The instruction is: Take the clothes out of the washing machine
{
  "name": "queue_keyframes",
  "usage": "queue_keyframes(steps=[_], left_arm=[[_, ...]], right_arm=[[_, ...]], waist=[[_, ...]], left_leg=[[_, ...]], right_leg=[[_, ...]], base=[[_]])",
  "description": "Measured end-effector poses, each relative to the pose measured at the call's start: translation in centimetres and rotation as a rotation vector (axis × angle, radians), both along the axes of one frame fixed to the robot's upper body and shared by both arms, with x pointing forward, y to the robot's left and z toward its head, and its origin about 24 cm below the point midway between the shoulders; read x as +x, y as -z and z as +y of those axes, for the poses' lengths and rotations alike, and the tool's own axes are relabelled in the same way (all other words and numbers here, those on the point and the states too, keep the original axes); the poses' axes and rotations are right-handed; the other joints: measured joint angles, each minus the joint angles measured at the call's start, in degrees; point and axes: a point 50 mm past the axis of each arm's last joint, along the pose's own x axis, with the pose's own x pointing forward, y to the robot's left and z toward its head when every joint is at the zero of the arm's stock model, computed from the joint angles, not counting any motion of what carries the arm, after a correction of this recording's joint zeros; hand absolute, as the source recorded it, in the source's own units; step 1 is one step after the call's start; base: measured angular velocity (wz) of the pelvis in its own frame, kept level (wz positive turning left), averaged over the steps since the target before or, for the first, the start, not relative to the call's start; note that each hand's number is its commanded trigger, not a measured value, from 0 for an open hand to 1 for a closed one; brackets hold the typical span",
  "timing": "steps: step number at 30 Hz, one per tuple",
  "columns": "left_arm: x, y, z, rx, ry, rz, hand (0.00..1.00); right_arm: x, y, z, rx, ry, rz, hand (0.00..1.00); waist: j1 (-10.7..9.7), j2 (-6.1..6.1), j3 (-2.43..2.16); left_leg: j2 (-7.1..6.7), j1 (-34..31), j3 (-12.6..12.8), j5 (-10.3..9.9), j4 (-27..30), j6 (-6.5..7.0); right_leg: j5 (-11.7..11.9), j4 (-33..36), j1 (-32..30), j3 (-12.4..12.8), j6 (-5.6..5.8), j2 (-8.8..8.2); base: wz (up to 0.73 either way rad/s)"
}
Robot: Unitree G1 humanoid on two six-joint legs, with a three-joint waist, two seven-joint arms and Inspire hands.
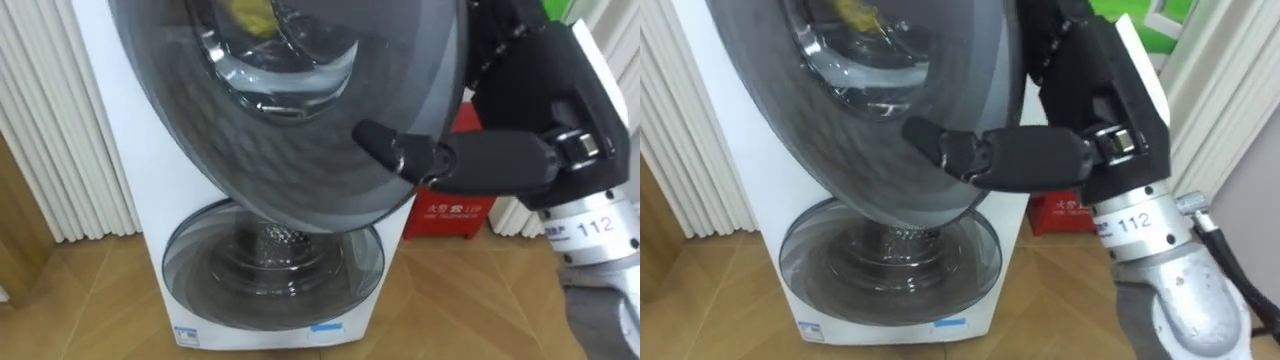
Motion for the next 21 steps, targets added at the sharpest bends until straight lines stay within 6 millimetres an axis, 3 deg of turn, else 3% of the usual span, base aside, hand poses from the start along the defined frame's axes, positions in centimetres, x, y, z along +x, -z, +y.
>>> queue_keyframes(steps=[6,14,16,17,19,21], left_arm=[[-0.7,0.0,0.1,-0.014,-0.002,0.022,0.0],[0.7,-0.1,0.1,-0.017,0.009,-0.013,0.0],[1.0,-0.1,0.0,-0.023,0.018,-0.016,0.0],[1.1,-0.1,0.0,-0.023,0.022,-0.016,0.0],[2.1,0.0,-0.3,-0.028,0.032,-0.03,0.0],[2.8,-0.1,-0.6,-0.033,0.035,-0.046,0.0]], right_arm=[[-1.2,-0.6,3.0,-0.006,-0.238,-0.064,0.0],[-2.1,-0.3,6.3,-0.083,-0.516,-0.076,0.0],[-2.1,-0.1,7.1,-0.098,-0.571,-0.075,0.0],[-2.2,0.0,7.4,-0.102,-0.586,-0.072,0.0],[-2.7,0.5,8.4,-0.125,-0.652,-0.057,0.0],[-2.8,1.0,8.9,-0.155,-0.684,-0.036,0.0]], waist=[[2.14,-0.45,-0.04],[6.0,-1.04,0.33],[6.25,-0.57,0.64],[6.35,-0.4,0.67],[7.41,0.55,1.3],[7.87,1.19,1.48]], left_leg=[[-0.05,-0.82,-0.98,0.05,0.73,-0.08],[-0.23,-1.73,-3.89,0.03,1.36,-0.07],[-0.34,-2.48,-5.05,-0.08,1.63,0.05],[-0.36,-2.55,-5.23,-0.09,1.61,0.07],[-0.56,-2.75,-6.07,-0.09,1.27,0.08],[-0.8,-2.9,-6.74,-0.06,0.97,0.11]], right_leg=[[-0.2,-0.02,0.0,-1.03,-0.02,-0.28],[-0.34,-0.8,1.57,-3.55,0.29,-0.71],[-0.34,-0.98,2.09,-5.35,0.49,-1.11],[-0.39,-0.99,2.11,-5.54,0.52,-1.15],[-0.49,-1.06,2.07,-6.2,0.56,-1.28],[-0.74,-1.01,1.98,-6.6,0.7,-1.48]], base=[[0.1],[0.24],[0.4],[0.26],[0.13],[0.15]])
